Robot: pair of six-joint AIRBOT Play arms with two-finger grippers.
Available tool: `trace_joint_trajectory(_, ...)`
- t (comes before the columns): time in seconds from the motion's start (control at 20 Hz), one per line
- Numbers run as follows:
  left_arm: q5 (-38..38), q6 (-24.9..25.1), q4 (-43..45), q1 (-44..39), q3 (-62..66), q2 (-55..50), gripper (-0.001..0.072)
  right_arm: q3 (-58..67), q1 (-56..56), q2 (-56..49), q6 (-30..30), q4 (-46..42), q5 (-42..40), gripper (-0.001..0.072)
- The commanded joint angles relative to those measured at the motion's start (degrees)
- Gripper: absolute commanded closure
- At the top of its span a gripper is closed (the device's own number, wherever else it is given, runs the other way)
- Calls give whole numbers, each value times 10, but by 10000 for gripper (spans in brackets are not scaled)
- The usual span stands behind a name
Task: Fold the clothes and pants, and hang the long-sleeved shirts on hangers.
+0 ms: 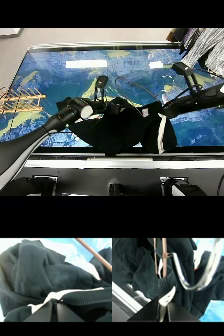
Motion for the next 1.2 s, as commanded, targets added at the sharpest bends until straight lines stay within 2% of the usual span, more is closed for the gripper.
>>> trace_joint_trajectory(0.0,-44,76,-134,40,13,-8,681,0,0,0,10,3,-15,656)
trace_joint_trajectory(0.15,-47,81,-166,42,13,-28,674,0,0,-1,16,21,-42,656)
trace_joint_trajectory(0.2,-47,81,-175,42,13,-33,636,0,0,-2,25,26,-53,656)
trace_joint_trajectory(0.3,-47,81,-178,44,13,-34,324,0,0,-7,44,27,-68,656)
trace_joint_trajectory(0.4,-50,80,-173,48,13,-23,272,0,0,-15,48,28,-68,656)
trace_joint_trajectory(0.45,-60,80,-163,48,14,-13,213,0,0,-18,48,27,-69,656)
trace_joint_trajectory(0.6,-106,74,-138,37,14,24,211,0,0,-19,48,27,-72,656)
trace_joint_trajectory(0.65,-110,57,-124,24,14,35,211,0,0,-19,48,27,-71,656)
trace_joint_trajectory(0.75,-115,-7,-69,-9,19,41,211,0,0,-19,48,27,-71,656)
trace_joint_trajectory(1.0,-148,-197,152,-109,70,-4,211,0,0,-19,52,27,-70,656)
trace_joint_trajectory(1.05,-166,-224,176,-116,91,-22,211,0,0,-19,52,28,-70,656)
trace_joint_trajectory(1.15,-204,-248,195,-119,143,-64,211,0,0,-19,52,27,-67,656)
